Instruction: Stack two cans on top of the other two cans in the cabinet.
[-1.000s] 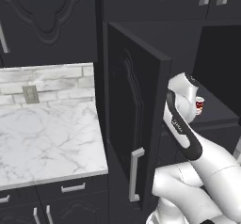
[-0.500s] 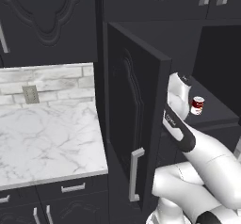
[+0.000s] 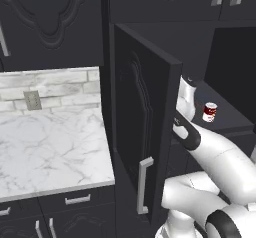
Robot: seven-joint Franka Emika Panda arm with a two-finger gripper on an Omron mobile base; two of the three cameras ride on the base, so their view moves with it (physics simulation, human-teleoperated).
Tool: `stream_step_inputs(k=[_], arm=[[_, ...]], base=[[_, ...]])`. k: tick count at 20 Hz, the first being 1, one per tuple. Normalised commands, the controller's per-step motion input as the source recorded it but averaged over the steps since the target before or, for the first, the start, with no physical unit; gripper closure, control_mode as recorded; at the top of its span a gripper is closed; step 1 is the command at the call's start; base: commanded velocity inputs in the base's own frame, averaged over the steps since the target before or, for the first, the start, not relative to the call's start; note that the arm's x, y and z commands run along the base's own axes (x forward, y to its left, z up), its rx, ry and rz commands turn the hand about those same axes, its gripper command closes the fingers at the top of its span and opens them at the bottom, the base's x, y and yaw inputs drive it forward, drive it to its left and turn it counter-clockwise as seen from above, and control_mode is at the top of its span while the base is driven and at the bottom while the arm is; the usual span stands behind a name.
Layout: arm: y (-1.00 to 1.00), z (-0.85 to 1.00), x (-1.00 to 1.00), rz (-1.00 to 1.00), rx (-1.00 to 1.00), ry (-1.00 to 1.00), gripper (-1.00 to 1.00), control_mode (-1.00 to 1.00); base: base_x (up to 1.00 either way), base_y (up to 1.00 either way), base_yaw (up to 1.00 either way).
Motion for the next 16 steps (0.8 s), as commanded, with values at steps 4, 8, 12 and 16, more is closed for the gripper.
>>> stream_step_inputs(k=[4, 8, 12, 16], arm=[[0.07, -0.19, 0.11, 0.00, -0.03, 0.00, -1.00, -1.00], [0.06, -0.20, 0.11, 0.00, 0.00, 0.00, -1.00, -1.00], [0.05, -0.10, 0.16, 0.02, 0.00, 0.00, -1.00, -1.00], [0.01, -0.06, 0.16, 0.03, 0.00, 0.00, -1.00, -1.00]], base=[[0.00, 0.00, 0.00], [0.00, 0.00, 0.00], [0.00, 0.00, 0.00], [0.00, 0.00, 0.00]])
